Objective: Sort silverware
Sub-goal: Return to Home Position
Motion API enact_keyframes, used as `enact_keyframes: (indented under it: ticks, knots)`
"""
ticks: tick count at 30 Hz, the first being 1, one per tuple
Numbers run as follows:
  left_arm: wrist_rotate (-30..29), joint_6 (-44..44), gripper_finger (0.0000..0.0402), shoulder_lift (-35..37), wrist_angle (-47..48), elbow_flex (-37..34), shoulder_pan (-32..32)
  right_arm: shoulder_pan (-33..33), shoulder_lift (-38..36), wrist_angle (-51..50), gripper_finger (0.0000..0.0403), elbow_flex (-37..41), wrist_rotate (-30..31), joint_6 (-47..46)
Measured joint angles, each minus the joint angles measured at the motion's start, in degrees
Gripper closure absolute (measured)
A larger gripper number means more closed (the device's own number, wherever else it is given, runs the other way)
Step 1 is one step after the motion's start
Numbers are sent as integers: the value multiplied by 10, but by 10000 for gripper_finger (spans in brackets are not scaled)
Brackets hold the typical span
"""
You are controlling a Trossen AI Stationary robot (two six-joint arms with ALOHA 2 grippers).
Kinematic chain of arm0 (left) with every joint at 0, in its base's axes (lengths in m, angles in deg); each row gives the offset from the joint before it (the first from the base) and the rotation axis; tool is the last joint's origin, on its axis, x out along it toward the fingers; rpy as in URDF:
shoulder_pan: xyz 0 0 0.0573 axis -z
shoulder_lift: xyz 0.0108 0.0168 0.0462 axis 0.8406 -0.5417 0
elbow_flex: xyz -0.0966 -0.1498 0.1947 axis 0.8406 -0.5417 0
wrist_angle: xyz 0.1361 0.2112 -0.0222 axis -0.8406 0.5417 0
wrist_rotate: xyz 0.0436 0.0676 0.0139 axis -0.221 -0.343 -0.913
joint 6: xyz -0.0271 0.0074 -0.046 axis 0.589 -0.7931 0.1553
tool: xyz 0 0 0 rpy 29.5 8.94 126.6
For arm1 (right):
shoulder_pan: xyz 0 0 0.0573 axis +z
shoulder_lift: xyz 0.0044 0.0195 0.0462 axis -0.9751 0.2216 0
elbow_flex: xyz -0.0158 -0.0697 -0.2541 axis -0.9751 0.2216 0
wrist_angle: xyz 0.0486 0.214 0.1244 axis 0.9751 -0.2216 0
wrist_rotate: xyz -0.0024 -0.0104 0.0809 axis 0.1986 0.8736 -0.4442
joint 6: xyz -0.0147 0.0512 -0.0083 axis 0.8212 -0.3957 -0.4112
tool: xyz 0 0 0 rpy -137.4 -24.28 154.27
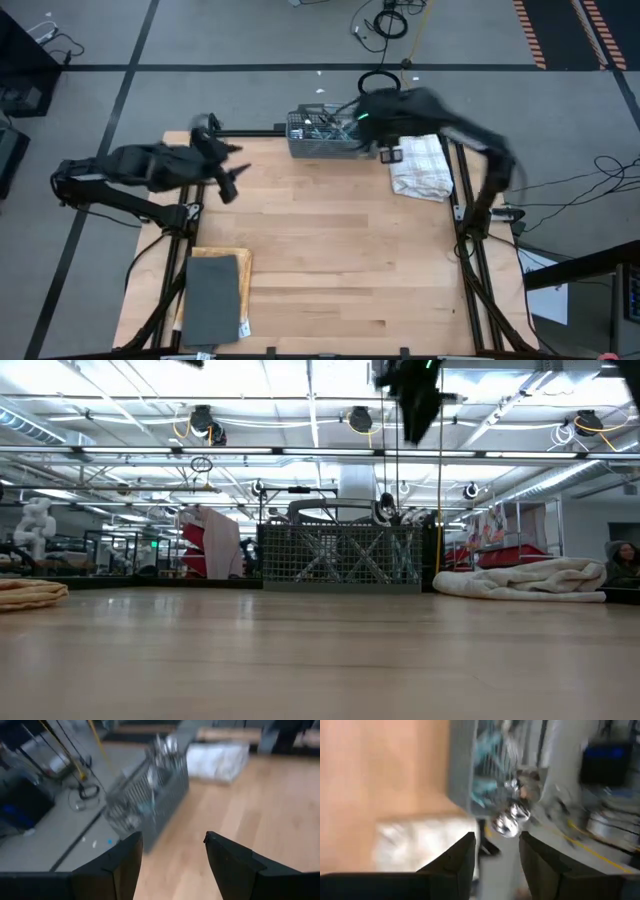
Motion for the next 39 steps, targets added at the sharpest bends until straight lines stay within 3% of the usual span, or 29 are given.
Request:
enact_keyframes:
  ticks: [3, 6, 12, 19, 28, 34, 39]
  knots:
    - [7, -29, 178, 12, -9, 55, 0, -3, -83, 4, 263, -15, -98, -48]
    - [50, -73, 178, 36, -29, 88, 0, -4, -162, 15, 263, -4, -160, -110]
    - [87, -78, 178, 140, -40, 71, 0, 0, -325, 61, 264, 103, -181, -221]
    - [94, -38, 178, 288, -124, -62, 0, 20, -505, 287, 264, 387, -216, -294]
    - [156, 12, 178, 429, -253, -262, 0, 60, -728, 573, 264, 709, -260, -413]
    - [193, 21, 178, 489, -310, -350, 0, 83, -892, 684, 264, 848, -261, -502]
    - [193, 48, 178, 544, -328, -415, 0, 96, -994, 735, 264, 898, -261, -513]
